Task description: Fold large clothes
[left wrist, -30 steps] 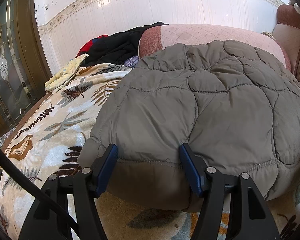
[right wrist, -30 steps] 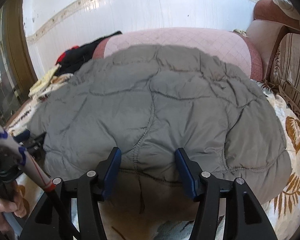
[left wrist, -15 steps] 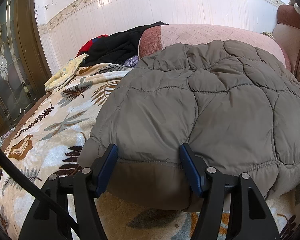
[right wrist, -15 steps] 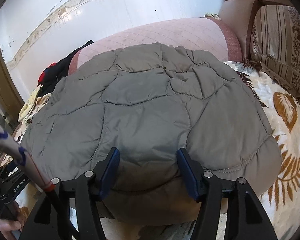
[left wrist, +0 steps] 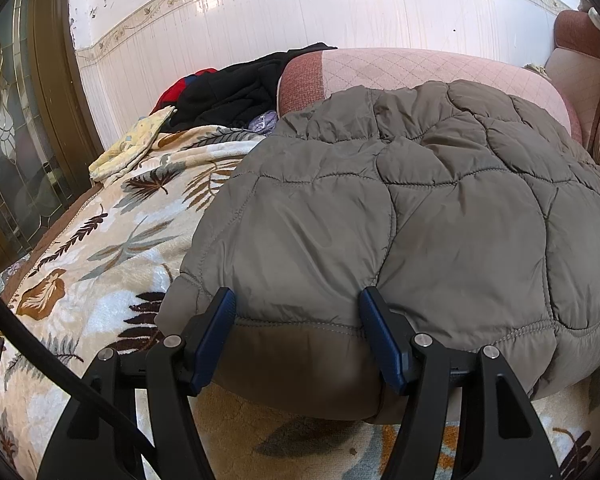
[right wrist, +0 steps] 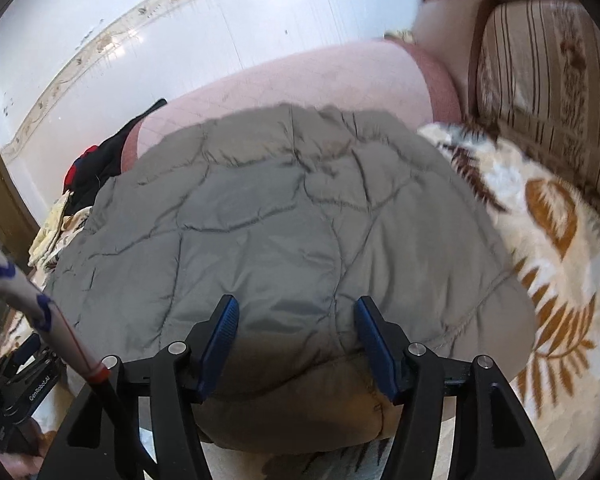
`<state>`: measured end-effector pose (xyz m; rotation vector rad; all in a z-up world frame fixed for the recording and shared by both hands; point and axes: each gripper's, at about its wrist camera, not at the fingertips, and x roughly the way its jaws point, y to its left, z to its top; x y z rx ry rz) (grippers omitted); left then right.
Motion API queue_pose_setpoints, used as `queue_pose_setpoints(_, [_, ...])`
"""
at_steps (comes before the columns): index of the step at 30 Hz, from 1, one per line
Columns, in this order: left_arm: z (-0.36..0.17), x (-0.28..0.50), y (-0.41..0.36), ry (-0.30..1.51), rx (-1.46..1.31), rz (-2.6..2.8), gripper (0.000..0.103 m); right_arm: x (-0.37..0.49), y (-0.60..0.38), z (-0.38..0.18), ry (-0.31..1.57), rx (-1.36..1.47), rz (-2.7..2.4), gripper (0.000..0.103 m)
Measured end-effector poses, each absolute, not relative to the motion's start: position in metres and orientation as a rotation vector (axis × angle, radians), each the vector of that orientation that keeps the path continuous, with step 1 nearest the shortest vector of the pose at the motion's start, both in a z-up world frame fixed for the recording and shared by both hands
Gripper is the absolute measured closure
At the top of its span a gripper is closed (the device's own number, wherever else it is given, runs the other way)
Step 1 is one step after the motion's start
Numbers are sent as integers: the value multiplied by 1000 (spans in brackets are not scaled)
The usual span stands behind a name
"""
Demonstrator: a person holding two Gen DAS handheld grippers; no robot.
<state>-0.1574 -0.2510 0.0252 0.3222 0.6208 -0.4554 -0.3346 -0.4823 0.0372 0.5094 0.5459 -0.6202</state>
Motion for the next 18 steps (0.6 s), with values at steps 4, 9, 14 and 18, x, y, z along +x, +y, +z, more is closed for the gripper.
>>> queue_pose_setpoints(4, [26,-157,-251,628,316,-457,39,-335,-482,39,544,507,-619,37])
queue_pose_setpoints(9, [45,-149,-230,693,182,-495,39,-350,-485,56,485,528,-648,37])
queue_pose_setpoints(14, [59,-135,-196,714,93,-449,39,-379,-498,61,450,591,-702,37])
queue_pose_setpoints(18, [33,-113,-194,859,130,-451,38,-390,-512,43,526,695,-671,37])
